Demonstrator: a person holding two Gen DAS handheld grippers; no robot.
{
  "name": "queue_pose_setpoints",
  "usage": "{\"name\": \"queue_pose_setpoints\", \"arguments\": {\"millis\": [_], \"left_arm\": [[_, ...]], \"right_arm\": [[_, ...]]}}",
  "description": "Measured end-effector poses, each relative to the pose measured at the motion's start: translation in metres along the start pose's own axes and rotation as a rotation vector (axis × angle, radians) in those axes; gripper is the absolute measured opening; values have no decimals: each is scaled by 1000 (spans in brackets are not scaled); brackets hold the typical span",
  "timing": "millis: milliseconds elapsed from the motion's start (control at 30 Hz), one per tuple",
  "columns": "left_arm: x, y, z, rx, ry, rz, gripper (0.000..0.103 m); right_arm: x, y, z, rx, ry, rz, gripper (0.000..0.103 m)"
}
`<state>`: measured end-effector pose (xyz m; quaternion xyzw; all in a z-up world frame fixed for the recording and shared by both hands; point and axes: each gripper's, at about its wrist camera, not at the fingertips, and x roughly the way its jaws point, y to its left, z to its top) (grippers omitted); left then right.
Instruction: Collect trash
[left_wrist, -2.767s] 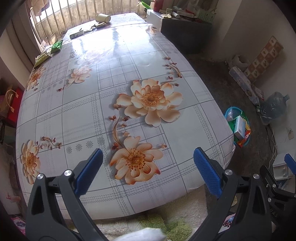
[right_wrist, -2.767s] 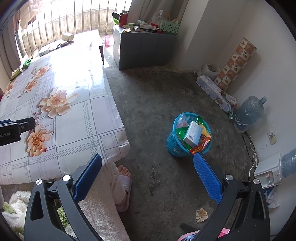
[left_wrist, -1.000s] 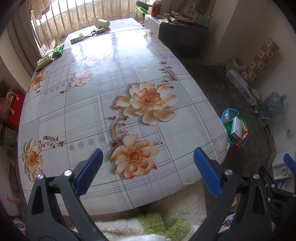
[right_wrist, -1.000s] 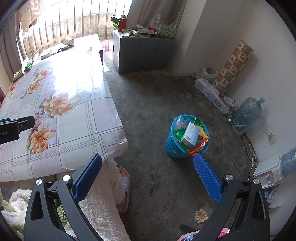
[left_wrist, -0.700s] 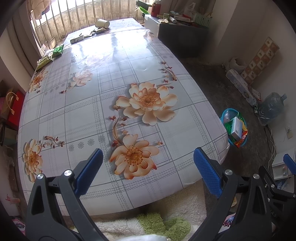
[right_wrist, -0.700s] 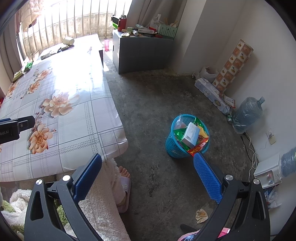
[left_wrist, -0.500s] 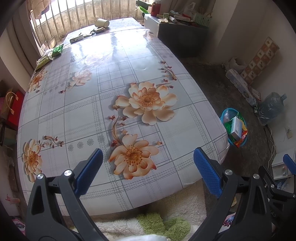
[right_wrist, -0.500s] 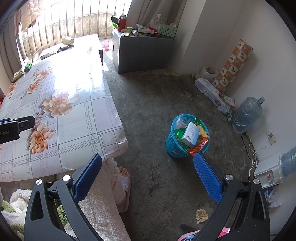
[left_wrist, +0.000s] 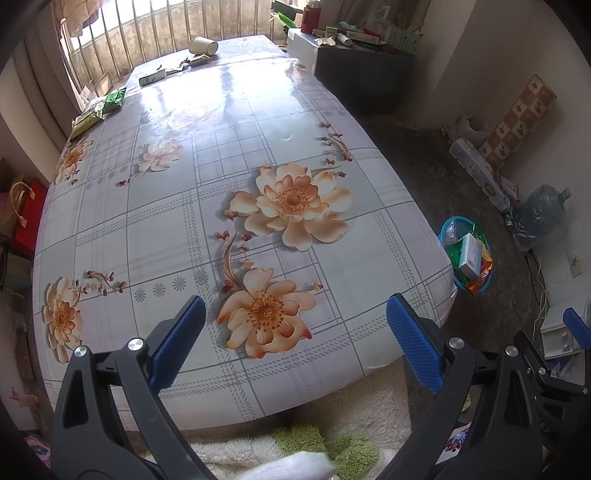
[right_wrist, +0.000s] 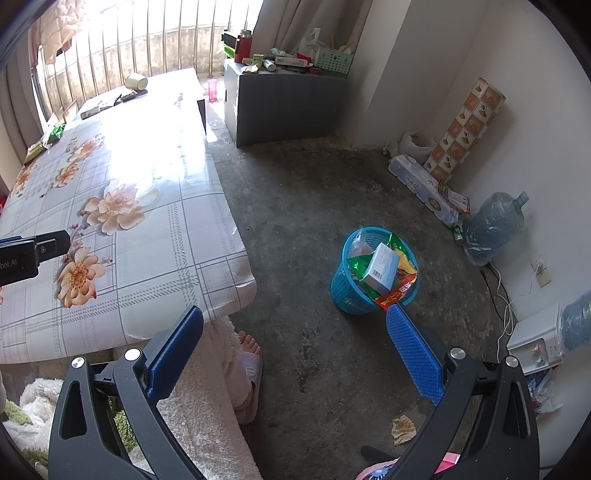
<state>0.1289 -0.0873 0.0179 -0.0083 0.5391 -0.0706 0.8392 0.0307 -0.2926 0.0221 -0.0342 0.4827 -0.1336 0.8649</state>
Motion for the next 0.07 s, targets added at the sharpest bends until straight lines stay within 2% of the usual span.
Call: {"name": "queue_pose_setpoints", "arguments": {"millis": [67], "left_arm": [[0,1,0,-1,1,-1,94]], "right_arm": [[0,0,0,0,0,0,97]]}}
